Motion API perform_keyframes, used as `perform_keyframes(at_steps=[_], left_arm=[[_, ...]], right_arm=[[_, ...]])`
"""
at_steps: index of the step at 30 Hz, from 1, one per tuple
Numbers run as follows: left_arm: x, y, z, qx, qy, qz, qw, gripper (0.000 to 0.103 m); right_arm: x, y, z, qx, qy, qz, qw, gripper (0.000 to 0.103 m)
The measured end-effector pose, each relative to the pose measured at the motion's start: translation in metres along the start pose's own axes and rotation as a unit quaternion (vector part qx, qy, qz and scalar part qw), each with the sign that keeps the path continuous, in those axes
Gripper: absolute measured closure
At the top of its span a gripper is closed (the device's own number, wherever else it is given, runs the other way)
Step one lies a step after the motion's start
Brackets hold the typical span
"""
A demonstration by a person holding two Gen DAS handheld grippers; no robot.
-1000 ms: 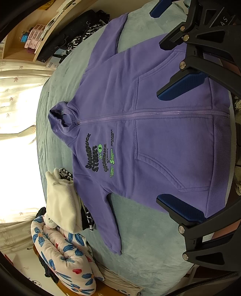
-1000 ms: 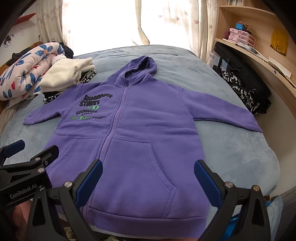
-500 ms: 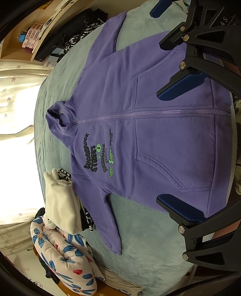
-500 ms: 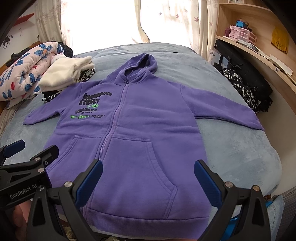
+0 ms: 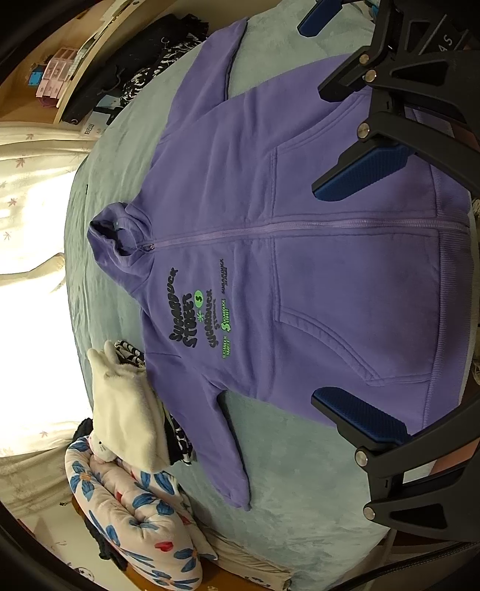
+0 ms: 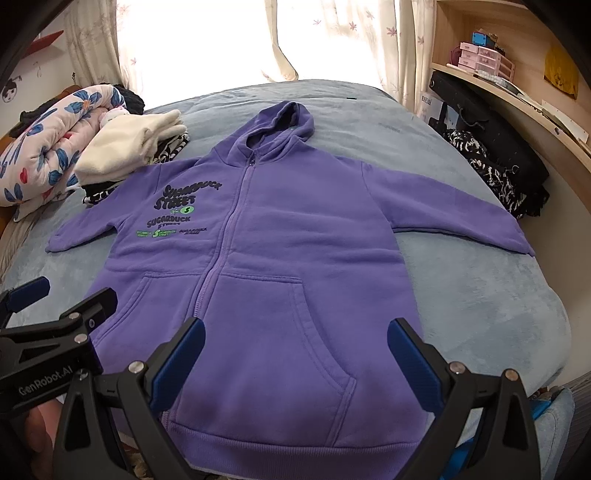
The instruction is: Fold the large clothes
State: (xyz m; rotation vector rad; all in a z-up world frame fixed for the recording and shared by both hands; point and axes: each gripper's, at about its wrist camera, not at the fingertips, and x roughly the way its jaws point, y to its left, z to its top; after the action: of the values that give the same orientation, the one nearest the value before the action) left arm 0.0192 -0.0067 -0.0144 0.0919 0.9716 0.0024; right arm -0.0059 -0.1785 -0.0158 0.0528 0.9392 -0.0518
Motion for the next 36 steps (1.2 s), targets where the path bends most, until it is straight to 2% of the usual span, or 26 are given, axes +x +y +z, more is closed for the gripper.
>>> perform_keyframes(at_steps=[5,10,14,19,25,29,31,34,36], left_arm=[[0.000,-0.008,0.015,0.008,-0.011,-0.003,0.9999,0.003],[-0.002,-0.030,0.035,0.039,-0.027,0.009,0.9988,0.003],[-0.010,-0.049,0.050,0.063,-0.056,0.013,0.9964,0.003],[-0.021,-0.079,0.071,0.093,-0.092,-0.003,0.9913,0.003],[-0.022,-0.119,0.104,0.110,-0.114,-0.024,0.9871,0.003],[-0.012,-0.145,0.131,0.106,-0.108,-0.078,0.9854,0.003],[-0.004,-0.161,0.141,0.109,-0.112,-0.078,0.9846,0.003],[0.013,-0.190,0.152,0.124,-0.119,-0.081,0.9817,0.003],[0.025,-0.210,0.155,0.138,-0.120,-0.096,0.9784,0.003]], right_arm=[[0.003,-0.004,0.008,-0.011,-0.010,-0.007,1.000,0.003],[0.001,-0.015,0.022,-0.025,-0.032,-0.031,0.999,0.003],[-0.004,-0.029,0.038,-0.036,-0.057,-0.065,0.996,0.003],[-0.015,-0.063,0.060,-0.032,-0.089,-0.107,0.990,0.003],[-0.028,-0.105,0.080,-0.043,-0.136,-0.176,0.974,0.003],[-0.026,-0.133,0.091,-0.037,-0.145,-0.245,0.958,0.003],[-0.019,-0.154,0.098,-0.025,-0.135,-0.240,0.961,0.003],[-0.005,-0.194,0.105,0.021,-0.105,-0.183,0.977,0.003],[0.009,-0.223,0.107,0.060,-0.089,-0.156,0.982,0.003]])
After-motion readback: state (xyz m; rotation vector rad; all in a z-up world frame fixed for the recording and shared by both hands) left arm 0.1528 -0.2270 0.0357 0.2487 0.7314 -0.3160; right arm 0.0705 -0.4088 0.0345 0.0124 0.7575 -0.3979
